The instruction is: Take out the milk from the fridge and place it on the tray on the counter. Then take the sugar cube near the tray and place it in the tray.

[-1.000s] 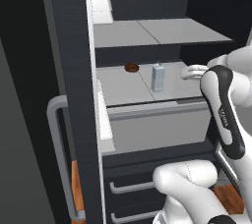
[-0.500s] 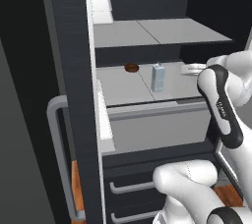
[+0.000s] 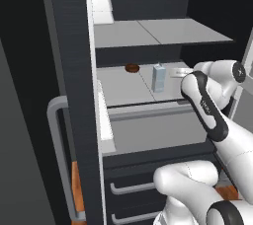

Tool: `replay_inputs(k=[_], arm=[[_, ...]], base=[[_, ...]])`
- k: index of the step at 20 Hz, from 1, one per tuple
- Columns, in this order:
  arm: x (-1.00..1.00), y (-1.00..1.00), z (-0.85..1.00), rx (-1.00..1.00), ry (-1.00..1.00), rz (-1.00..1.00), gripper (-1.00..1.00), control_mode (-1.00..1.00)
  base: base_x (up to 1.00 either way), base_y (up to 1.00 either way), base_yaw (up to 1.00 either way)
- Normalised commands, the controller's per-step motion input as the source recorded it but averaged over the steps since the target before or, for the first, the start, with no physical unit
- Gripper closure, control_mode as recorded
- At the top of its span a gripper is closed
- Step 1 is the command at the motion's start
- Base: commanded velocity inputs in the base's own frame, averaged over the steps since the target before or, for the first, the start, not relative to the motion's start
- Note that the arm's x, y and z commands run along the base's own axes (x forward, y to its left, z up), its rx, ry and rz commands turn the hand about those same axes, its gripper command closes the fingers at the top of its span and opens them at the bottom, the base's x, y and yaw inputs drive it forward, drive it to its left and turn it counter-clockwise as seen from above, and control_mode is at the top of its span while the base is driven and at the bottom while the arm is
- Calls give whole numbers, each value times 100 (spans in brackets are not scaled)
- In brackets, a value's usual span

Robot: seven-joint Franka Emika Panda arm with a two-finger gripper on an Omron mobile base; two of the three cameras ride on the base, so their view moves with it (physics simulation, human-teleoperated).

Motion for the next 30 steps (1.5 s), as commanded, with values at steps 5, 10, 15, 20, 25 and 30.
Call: replay_inputs(k=[5,10,15,20,25,30], arm=[[46,6,-8,0,9,0,-100,-100],[18,9,-10,-3,-1,0,-100,-100],[0,4,0,-4,-17,-2,-100,-100],[-1,0,0,-2,-2,-1,-100,-100],[1,0,0,-1,0,-4,-100,-100],[24,0,0,0,4,-1,-100,-100]], base=[[0,0,0],[0,0,0],[0,0,0],[0,0,0],[0,0,0],[0,0,0]])
